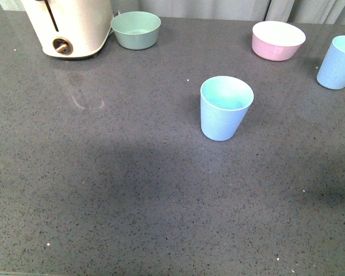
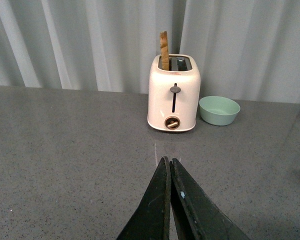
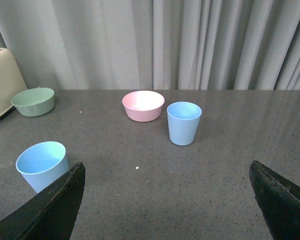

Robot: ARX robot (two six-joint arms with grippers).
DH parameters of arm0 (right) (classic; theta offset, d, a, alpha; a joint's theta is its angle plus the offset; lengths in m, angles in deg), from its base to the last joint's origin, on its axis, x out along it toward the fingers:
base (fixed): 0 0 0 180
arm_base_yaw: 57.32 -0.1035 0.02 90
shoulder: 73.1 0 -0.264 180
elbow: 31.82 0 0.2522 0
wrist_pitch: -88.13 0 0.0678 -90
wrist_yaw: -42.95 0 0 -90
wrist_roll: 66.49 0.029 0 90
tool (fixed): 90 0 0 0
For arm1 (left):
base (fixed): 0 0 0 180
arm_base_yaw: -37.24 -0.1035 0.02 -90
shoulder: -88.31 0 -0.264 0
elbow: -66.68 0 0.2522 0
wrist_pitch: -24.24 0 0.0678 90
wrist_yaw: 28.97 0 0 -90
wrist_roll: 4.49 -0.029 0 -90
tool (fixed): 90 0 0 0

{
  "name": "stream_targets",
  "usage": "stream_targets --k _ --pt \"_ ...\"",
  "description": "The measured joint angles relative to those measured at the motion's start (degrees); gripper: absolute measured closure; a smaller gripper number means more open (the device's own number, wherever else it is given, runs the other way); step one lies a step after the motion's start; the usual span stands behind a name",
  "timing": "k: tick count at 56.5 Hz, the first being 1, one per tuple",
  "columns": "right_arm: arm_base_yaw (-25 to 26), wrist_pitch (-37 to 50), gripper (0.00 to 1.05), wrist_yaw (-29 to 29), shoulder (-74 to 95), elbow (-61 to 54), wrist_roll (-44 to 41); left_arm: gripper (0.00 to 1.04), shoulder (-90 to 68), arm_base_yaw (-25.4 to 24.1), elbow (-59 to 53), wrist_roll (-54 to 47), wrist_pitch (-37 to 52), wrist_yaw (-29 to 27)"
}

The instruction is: Stack blue cups with both arms

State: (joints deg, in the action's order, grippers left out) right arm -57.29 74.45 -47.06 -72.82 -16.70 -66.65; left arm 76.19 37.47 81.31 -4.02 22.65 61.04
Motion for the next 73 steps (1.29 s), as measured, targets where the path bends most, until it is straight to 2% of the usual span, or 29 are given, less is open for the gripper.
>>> stream_targets --k 10,18,35,38,40,42,47,49,53,58,61,67,73 --pt "0.0 0.0 0.09 0.0 0.0 0.0 0.0 1.03 1.9 0.0 0.0 0.0 -1.9 0.0" --pt "0.0 0.0 0.09 0.0 0.0 0.0 0.0 1.03 10.3 0.0 0.0 0.0 -11.5 0.0" --pt "0.0 0.0 0.09 0.0 0.0 0.0 0.0 1.02 11.8 0.0 0.0 0.0 -12.0 0.0" --pt "0.3 -1.2 0.09 1.2 0.7 0.3 1.0 0.92 11.8 0.0 0.0 0.0 -12.0 0.0" --pt "2.4 -6.7 0.09 6.4 3.8 2.4 3.5 0.85 11.8 0.0 0.0 0.0 -12.0 0.0" --pt "5.5 -8.5 0.09 11.1 9.4 4.3 5.3 0.78 11.8 0.0 0.0 0.0 -12.0 0.0" --pt "12.8 -1.3 0.09 18.8 23.6 9.0 3.4 0.62 11.8 0.0 0.0 0.0 -12.0 0.0" --pt "15.3 5.1 0.09 21.1 31.8 12.4 -0.3 0.53 11.8 0.0 0.0 0.0 -12.0 0.0" --pt "16.6 13.9 0.09 23.8 47.7 20.0 -9.5 0.37 11.8 0.0 0.0 0.0 -12.0 0.0" --pt "15.4 14.5 0.09 24.2 66.6 30.4 -21.8 0.17 11.8 0.0 0.0 0.0 -12.0 0.0" --pt "14.2 11.9 0.09 23.7 76.2 36.4 -27.6 0.08 11.8 0.0 0.0 0.0 -12.0 0.0" --pt "11.8 6.8 0.09 22.6 90.6 47.9 -34.7 0.09 11.8 0.0 0.0 -0.1 -12.0 0.0" --pt "9.4 1.9 0.09 18.4 102.4 60.8 -39.7 0.09 11.8 0.0 0.0 -0.1 -12.0 0.0"
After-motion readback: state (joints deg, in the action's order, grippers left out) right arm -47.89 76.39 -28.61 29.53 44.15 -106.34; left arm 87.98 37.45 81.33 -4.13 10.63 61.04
